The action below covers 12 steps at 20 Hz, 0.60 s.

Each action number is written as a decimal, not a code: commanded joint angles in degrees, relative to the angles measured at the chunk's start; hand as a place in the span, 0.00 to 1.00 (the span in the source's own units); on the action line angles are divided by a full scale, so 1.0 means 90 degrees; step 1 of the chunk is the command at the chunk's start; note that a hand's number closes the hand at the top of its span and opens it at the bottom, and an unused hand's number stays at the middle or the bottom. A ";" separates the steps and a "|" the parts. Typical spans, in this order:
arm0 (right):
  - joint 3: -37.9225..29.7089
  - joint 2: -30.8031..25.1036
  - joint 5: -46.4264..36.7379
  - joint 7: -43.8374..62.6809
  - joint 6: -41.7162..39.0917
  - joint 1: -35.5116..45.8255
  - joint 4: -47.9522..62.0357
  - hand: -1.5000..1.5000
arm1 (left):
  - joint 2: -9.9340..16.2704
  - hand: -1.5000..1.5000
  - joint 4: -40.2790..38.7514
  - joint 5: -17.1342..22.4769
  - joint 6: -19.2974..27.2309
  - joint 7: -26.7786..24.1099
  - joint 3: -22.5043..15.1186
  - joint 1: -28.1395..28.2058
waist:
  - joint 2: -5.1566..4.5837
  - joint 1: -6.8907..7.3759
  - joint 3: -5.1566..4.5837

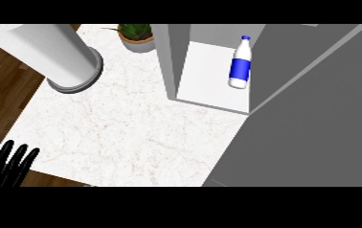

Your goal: Pick up the bottled water, place it into the cabinet and close the cabinet

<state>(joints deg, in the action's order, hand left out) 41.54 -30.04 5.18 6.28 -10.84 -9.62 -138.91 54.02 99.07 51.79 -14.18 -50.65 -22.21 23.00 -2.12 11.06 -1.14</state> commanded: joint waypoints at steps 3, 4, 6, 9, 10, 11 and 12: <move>0.0148 0.1170 0.0635 0.0787 0.0502 0.0627 0.0877 1.00 | 0.0105 0.00 -0.0100 0.0079 -0.0268 -0.0087 0.0145 0.0018 | -0.0078 0.0058 0.0030; 0.0155 0.1284 0.0742 0.0877 0.0468 0.0761 0.1029 1.00 | 0.0115 0.00 -0.0028 0.0148 -0.0286 -0.0020 0.0133 0.0020 | -0.0073 0.0033 0.0041; -0.0053 0.1513 0.1046 0.0987 0.0559 0.0854 0.1178 1.00 | 0.0105 0.00 -0.0062 0.0176 -0.0224 -0.0042 0.0234 -0.0022 | -0.0100 0.0016 0.0044; -0.0268 0.1837 0.1559 0.1099 0.0525 0.1123 0.1543 1.00 | 0.0163 0.00 -0.0097 0.0150 -0.0294 -0.0104 0.0296 0.0108 | -0.0070 0.0074 0.0061; -0.0252 0.1834 0.1847 0.1305 0.0401 0.1252 0.1630 1.00 | 0.0281 0.00 -0.0184 0.0229 -0.0353 -0.0036 0.0395 0.0103 | -0.0061 0.0015 0.0062; -0.0386 0.1902 0.2086 0.1226 0.0235 0.1457 0.1891 1.00 | 0.0158 0.00 -0.0076 0.0267 -0.0333 -0.0007 0.0329 0.0012 | -0.0106 0.0025 0.0072; -0.0551 0.1962 0.2222 0.1307 0.0263 0.1577 0.2066 1.00 | 0.0242 0.00 -0.0207 0.0237 -0.0406 -0.0070 0.0439 0.0031 | -0.0068 -0.0009 0.0068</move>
<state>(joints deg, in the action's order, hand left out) 38.64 -20.38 21.50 14.36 -14.34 -0.92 -128.32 55.58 98.16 53.49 -15.66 -50.08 -19.48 23.44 -2.71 11.29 -0.67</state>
